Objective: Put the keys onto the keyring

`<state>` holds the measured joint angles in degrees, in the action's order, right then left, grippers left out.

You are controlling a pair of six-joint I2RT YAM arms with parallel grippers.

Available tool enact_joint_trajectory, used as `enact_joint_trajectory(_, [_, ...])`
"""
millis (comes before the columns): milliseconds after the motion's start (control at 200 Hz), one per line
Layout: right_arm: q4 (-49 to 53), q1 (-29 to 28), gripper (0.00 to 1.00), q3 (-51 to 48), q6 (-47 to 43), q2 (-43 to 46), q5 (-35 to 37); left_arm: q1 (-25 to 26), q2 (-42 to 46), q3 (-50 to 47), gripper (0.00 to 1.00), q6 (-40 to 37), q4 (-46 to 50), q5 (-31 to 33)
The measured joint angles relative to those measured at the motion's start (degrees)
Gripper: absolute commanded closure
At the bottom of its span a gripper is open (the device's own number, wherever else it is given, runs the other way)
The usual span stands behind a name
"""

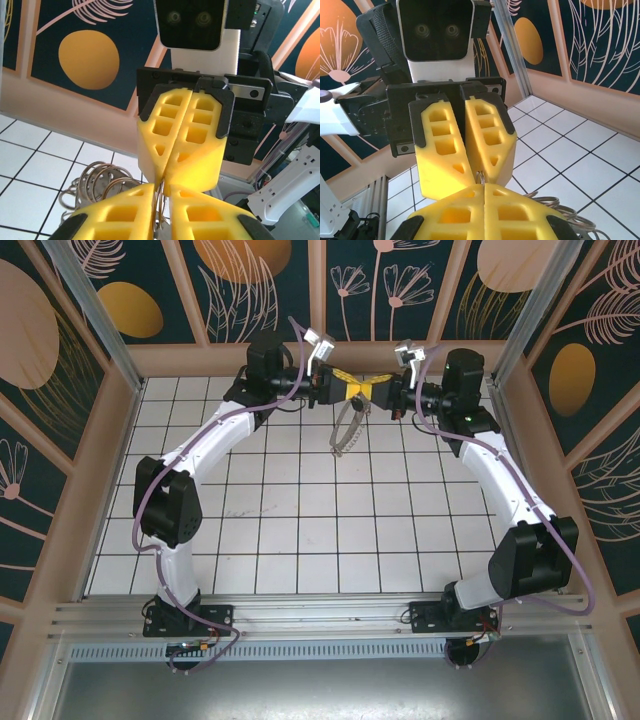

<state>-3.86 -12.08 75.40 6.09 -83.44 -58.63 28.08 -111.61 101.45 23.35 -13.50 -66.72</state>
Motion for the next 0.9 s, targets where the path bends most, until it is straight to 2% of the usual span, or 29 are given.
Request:
enact_joint_trajectory(20, [-0.17, 0.02, 1.00, 0.00, 0.00, 0.00, 0.00, 0.02, 0.00, 0.00, 1.00, 0.13, -0.33, -0.13])
enact_joint_trajectory(180, [-0.90, 0.15, 0.99, 0.09, 0.02, 0.00, 0.00, 0.00, 0.00, -1.14, 1.00, 3.50, -4.72, 0.09])
enact_joint_trajectory(210, [-1.03, 0.22, 0.84, 0.09, 0.24, 0.00, 0.07, 0.00, 0.00, -1.51, 1.00, 4.37, -5.73, 0.20])
enact_joint_trajectory(245, [-1.09, 0.39, 0.72, 0.09, 0.66, 0.00, 0.09, 0.02, 0.00, -1.95, 1.00, 5.35, -7.02, 0.44])
enact_joint_trajectory(290, [-1.68, 0.57, 0.64, 0.02, 1.29, 0.02, 0.24, 0.02, 0.00, -2.32, 1.00, 6.38, -8.24, 1.20])
enact_joint_trajectory(330, [-3.08, 0.98, 0.61, -0.61, 2.69, 0.33, 0.68, 0.02, 0.00, -2.60, 1.00, 7.34, -9.62, 1.62])
enact_joint_trajectory(646, [-19.65, 3.34, 0.57, -18.49, 13.11, 11.17, 7.67, 0.09, 0.07, -6.27, 1.00, 17.00, -21.35, 6.34])
enact_joint_trajectory(756, [-26.32, 3.32, 0.54, -23.47, 16.11, 11.78, 8.74, 0.24, 0.26, -7.50, 1.00, 20.52, -25.35, 7.34])
enact_joint_trajectory(901, [-31.82, 2.91, 0.52, -25.20, 18.36, 10.56, 9.31, 0.79, 0.68, -8.35, 1.00, 24.41, -29.68, 7.54])
